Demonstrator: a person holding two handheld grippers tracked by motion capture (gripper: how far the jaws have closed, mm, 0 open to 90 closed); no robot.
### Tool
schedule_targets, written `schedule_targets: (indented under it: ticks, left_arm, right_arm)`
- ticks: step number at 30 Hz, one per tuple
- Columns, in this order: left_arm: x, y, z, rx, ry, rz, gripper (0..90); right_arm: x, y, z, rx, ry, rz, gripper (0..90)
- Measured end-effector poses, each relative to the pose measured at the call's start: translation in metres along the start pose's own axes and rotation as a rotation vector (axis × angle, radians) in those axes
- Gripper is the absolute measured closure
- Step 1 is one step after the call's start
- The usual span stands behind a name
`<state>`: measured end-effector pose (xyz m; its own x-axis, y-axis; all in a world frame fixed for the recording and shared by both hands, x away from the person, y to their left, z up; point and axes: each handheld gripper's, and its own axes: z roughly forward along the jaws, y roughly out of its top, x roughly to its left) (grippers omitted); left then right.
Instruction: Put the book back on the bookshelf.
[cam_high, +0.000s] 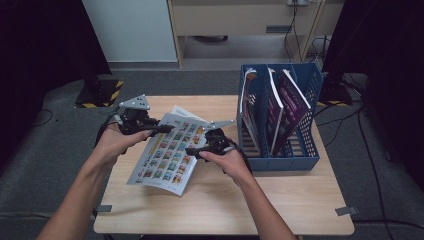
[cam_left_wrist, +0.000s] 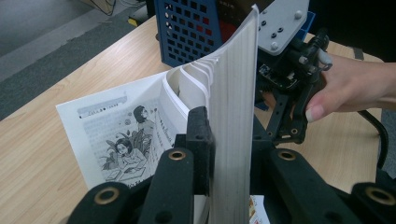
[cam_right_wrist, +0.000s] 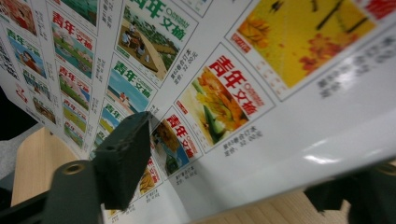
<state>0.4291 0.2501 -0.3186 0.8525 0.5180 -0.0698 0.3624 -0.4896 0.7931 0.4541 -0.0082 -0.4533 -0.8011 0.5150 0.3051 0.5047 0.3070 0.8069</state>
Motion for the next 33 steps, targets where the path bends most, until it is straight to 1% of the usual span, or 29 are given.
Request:
schedule_targets:
  ticks: [6, 8, 12, 15, 18, 23, 33]
  left_arm:
    - [0.003, -0.004, -0.001, -0.008, 0.001, -0.016, 76.9]
    - [0.004, -0.006, -0.002, -0.012, 0.004, -0.022, 77.0]
    - [0.007, -0.008, -0.005, -0.015, 0.014, -0.030, 77.1]
    - [0.010, -0.009, -0.007, -0.014, 0.027, -0.035, 77.1]
    - [0.012, -0.010, -0.009, -0.019, 0.041, -0.038, 77.2]
    - [0.014, -0.011, -0.011, -0.011, 0.068, -0.028, 77.1]
    - [0.019, -0.016, -0.013, -0.024, 0.081, -0.039, 77.0]
  right_arm:
    - [-0.001, 0.002, -0.004, -0.011, -0.005, 0.005, 43.7]
    - [-0.001, 0.004, -0.006, -0.023, 0.001, 0.016, 48.5]
    - [0.000, 0.006, -0.009, -0.046, 0.008, 0.029, 55.5]
    - [0.002, 0.010, -0.011, -0.052, 0.001, 0.016, 59.1]
    - [0.003, 0.016, -0.013, -0.050, -0.009, -0.002, 61.5]
    - [0.006, 0.023, -0.016, -0.039, -0.031, -0.028, 63.3]
    - [0.011, 0.035, -0.022, -0.017, -0.070, -0.082, 64.7]
